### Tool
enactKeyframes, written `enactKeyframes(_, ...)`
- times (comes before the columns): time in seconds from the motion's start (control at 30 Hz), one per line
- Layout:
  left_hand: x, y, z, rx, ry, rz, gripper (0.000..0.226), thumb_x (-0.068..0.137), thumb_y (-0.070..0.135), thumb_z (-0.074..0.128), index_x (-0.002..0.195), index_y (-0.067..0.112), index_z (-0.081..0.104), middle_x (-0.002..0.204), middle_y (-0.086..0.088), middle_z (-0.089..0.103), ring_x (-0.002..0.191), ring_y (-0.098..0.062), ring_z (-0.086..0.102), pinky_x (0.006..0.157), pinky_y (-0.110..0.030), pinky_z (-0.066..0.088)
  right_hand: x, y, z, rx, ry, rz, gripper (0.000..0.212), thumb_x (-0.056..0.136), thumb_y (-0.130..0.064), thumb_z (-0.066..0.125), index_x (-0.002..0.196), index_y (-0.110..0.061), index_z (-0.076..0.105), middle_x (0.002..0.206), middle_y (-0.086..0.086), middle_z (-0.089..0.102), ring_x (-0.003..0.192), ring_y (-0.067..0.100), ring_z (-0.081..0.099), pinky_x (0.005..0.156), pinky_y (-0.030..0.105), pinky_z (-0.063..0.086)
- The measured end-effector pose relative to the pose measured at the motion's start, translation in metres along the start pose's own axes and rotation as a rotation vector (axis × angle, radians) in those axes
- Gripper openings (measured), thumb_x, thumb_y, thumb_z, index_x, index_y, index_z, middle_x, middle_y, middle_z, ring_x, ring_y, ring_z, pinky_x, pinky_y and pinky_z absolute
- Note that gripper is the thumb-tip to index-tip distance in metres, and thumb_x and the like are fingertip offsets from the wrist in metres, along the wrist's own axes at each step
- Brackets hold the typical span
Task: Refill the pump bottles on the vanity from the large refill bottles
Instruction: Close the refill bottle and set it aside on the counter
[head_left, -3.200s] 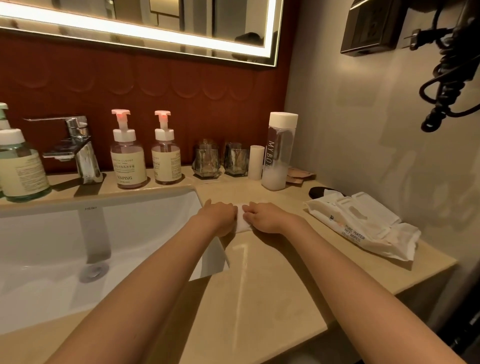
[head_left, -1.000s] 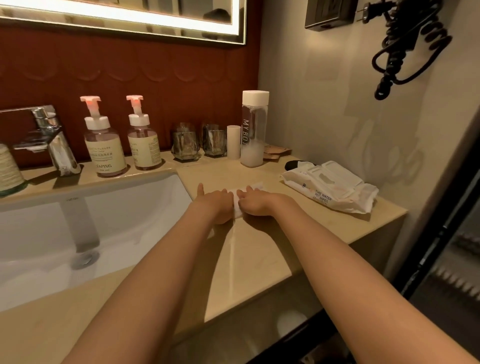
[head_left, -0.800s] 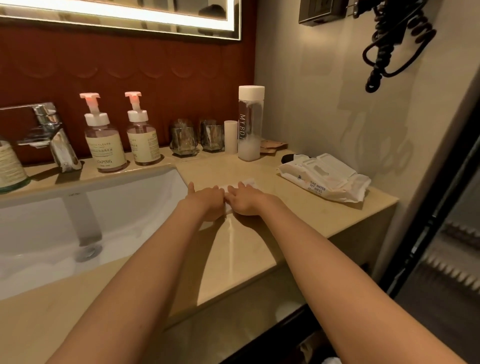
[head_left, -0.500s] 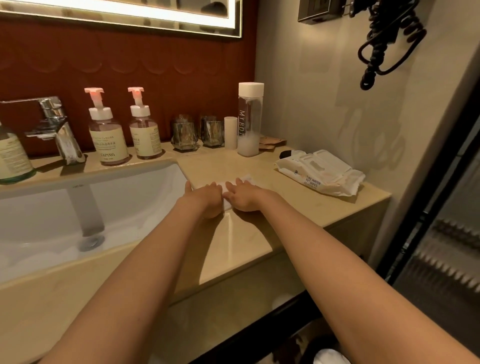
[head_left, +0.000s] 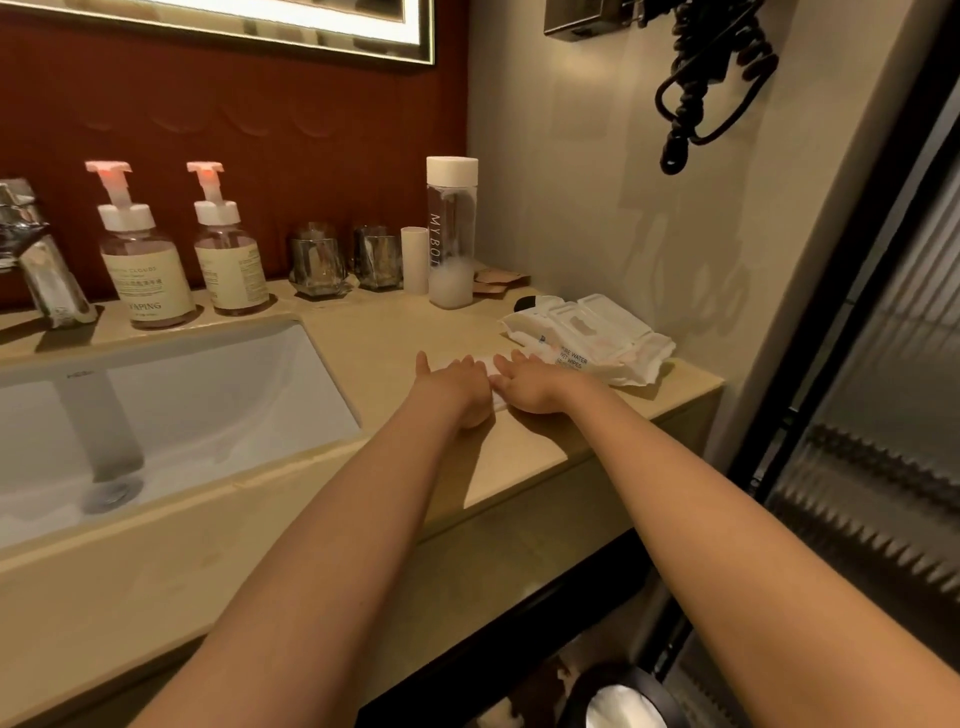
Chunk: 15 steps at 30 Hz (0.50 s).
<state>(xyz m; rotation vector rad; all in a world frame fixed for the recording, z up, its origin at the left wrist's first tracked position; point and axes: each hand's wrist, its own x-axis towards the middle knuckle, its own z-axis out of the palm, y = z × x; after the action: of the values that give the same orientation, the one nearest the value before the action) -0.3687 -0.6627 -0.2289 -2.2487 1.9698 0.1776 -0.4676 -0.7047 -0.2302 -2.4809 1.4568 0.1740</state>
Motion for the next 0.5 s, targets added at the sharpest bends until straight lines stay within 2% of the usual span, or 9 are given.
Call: enactKeyframes(0.5, -0.037, -0.020, 0.010, 0.044, -0.010, 0.015, 0.051, 0.102, 0.027, 0.028, 0.150, 0.018, 0.016, 0.158, -0.003, 0.011, 0.145, -0.022, 0.012, 0.113, -0.056, -0.008, -0.019, -0.025, 0.019, 0.025, -0.006, 0.010, 0.055, 0.102, -0.039, 0.018, 0.151, -0.021, -0.001, 0.158, 0.007, -0.009, 0.145, 0.029, -0.007, 0.116, 0.046, 0.003)
